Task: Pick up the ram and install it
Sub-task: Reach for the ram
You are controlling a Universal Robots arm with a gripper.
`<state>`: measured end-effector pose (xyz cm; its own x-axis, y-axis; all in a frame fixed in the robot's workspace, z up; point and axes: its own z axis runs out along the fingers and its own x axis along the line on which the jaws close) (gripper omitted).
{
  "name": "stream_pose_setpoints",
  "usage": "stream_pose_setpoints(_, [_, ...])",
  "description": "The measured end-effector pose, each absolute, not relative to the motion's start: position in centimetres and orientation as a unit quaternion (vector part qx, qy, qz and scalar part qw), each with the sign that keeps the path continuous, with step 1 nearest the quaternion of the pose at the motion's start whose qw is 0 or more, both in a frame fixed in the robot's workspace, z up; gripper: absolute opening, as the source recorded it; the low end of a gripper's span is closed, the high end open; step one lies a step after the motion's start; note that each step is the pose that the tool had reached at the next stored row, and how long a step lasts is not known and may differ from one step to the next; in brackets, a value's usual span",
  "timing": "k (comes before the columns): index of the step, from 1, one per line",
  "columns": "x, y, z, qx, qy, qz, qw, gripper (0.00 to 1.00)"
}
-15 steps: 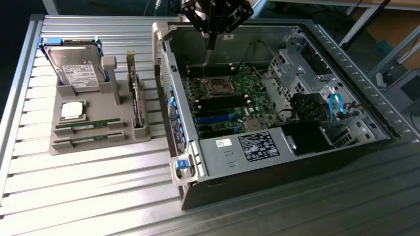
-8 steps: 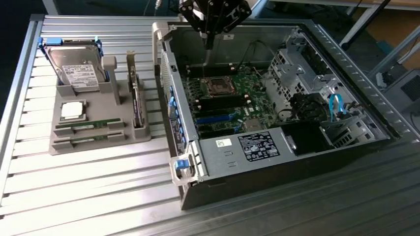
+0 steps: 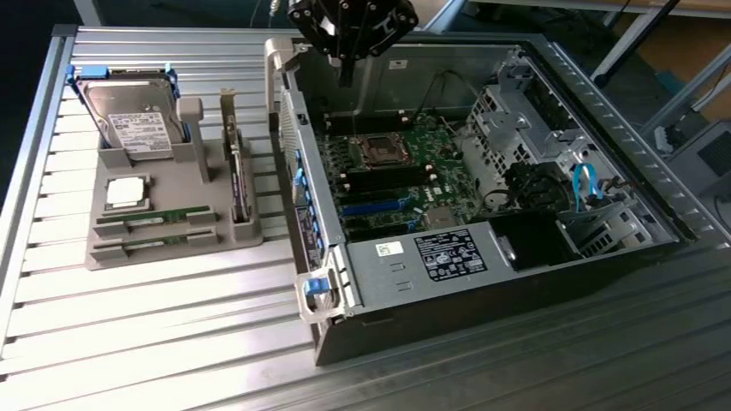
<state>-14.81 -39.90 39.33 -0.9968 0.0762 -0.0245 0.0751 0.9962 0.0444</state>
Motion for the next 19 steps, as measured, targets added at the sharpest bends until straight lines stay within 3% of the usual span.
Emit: stream_pose_setpoints(19, [-18.7,-39.9,39.3,0.038,0.999,0.022,0.013,0.1])
